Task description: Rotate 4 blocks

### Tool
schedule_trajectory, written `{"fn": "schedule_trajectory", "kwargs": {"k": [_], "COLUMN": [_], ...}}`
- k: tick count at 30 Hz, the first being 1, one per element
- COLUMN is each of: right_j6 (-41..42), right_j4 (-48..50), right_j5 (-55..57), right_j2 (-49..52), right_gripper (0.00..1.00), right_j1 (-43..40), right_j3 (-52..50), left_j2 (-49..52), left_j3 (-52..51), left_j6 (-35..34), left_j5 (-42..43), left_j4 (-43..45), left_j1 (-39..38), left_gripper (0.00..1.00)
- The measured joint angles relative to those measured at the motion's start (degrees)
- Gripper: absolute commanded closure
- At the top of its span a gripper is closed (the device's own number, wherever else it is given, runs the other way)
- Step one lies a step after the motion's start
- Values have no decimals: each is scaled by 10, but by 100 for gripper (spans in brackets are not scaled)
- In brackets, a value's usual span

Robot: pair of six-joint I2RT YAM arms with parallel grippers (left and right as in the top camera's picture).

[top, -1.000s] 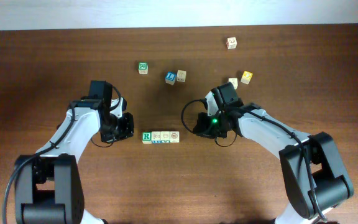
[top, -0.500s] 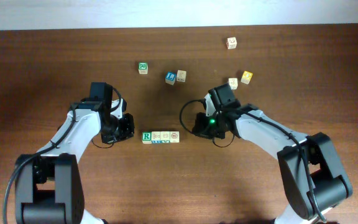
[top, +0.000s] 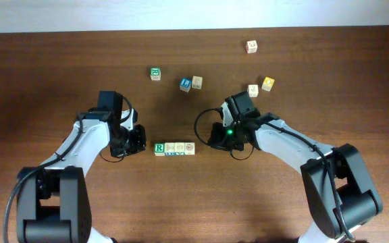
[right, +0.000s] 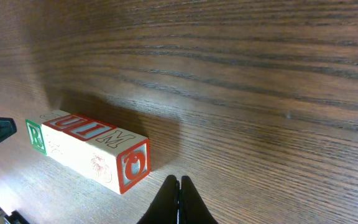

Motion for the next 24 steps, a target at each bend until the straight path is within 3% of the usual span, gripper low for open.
{"fn": "schedule_trajectory", "kwargs": {"k": [24], "right_j6": [0], "right_j4": [0], "right_j5": [3], "right_j2": [0], "right_gripper": [96], "right_j1": [9], "right_j3": [0], "left_j2": [0], "left_j3": [0], "left_j6": [0], "left_j5": [0], "left_j4": [5], "left_j1": [-26], "left_gripper": [100]}}
